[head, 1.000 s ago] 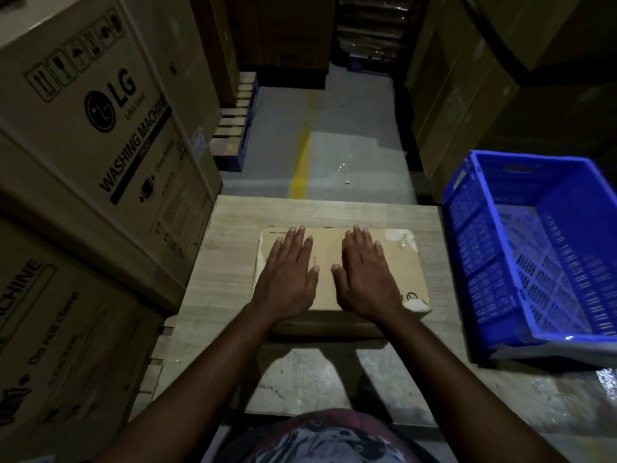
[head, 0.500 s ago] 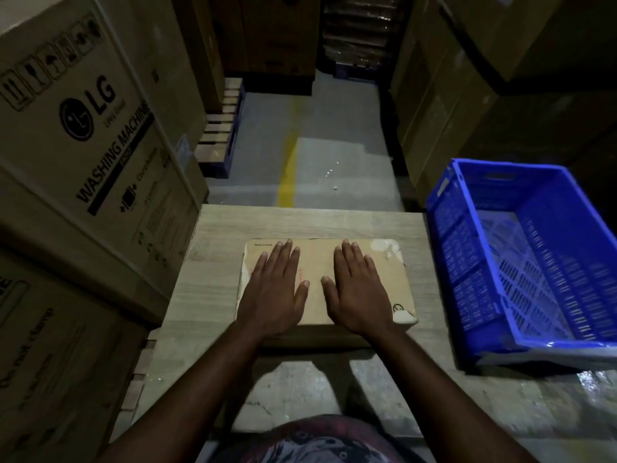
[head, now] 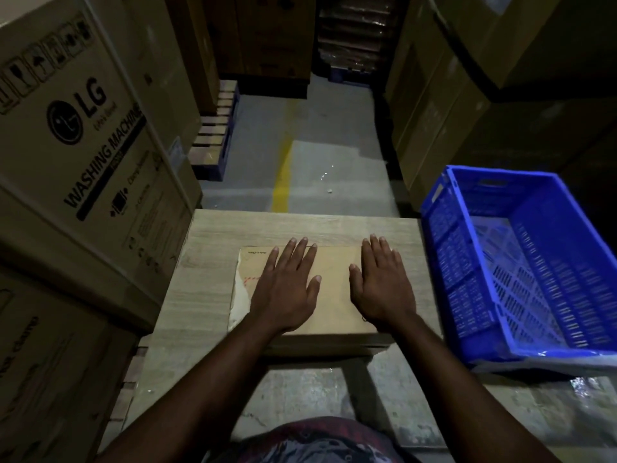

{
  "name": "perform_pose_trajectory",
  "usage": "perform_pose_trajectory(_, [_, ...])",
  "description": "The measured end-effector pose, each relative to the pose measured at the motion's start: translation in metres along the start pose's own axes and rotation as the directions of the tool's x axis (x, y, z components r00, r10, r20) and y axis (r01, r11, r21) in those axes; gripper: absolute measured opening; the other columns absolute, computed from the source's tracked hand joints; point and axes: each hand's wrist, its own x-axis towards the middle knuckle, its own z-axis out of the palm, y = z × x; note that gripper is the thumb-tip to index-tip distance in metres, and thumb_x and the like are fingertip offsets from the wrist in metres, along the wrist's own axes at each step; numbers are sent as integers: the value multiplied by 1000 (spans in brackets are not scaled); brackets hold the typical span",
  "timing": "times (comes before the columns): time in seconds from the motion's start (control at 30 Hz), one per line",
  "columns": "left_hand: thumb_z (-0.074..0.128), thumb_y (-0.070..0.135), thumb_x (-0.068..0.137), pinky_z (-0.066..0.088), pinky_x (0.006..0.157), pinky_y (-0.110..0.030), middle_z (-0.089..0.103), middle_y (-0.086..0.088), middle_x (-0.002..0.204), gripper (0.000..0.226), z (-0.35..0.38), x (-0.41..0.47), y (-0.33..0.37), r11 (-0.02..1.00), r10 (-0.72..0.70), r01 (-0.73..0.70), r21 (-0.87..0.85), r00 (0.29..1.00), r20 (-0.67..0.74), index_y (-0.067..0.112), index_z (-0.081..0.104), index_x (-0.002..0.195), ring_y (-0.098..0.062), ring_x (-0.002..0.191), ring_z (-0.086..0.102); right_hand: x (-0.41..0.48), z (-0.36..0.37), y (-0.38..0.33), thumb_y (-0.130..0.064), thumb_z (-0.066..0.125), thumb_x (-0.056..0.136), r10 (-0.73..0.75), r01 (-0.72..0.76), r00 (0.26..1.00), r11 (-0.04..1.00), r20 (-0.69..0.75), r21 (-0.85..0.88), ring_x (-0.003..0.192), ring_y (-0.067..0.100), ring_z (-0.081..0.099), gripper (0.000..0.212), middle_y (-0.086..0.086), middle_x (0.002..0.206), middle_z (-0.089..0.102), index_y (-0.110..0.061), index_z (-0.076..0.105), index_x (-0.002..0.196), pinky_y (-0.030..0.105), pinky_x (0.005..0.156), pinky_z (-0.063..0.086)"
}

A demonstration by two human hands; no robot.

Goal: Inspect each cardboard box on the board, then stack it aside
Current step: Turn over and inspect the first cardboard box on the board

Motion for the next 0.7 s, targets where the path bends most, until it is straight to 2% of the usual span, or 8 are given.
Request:
perform_pose_trajectory(0.2, [20,52,102,-4,125,-42,-1,1,168,66,-1,0,-1,1000,12,-12,7,1000,21,24,5,160,-15,154,-6,-1,-1,0,-48,31,102,17,-16,999,999,-31,41,155,17,9,66,4,167,20,-15,24,159,36,126,4])
perform_pose_trajectory(0.3, [19,53,102,-6,124,-45,-3,1,168,64,-3,-1,-3,1000,0,0,14,999,36,28,4,159,-15,154,-8,-4,-6,-1,-46,35,103,50,-45,997,994,-52,95,155,18,8,64,5,168,15,-16,24,158,36,124,7])
perform_pose_trajectory(0.4, [11,57,99,-10,122,-52,-4,1,167,65,-5,-4,-8,994,-69,67,89,997,20,33,2,159,-19,154,-8,-11,-10,1,-38,40,104,134,-106,986,962,-97,253,154,16,5,60,2,169,8,-15,24,157,33,120,11])
perform_pose_trajectory(0.53, [7,59,96,-7,122,-51,-4,1,168,69,-11,-12,-33,978,-174,174,119,985,-13,32,2,159,-21,154,-5,-20,-10,4,-28,45,103,255,-165,956,875,-144,456,153,16,13,58,3,168,15,-15,27,156,34,119,20])
perform_pose_trajectory(0.63, [15,61,99,0,123,-51,-5,1,168,68,-16,-23,-53,962,-270,272,29,962,-47,32,5,159,-23,154,-2,-26,-11,5,-29,46,102,347,-243,931,821,-115,517,151,21,21,61,6,166,21,-17,22,157,38,116,25])
perform_pose_trajectory(0.7, [28,60,100,18,120,-53,3,-2,168,67,-16,-32,-58,914,-380,367,-172,924,-50,32,10,159,-27,152,11,-31,-12,5,-33,45,102,397,-284,912,789,-100,545,148,25,28,63,7,164,26,-18,20,157,44,116,29])
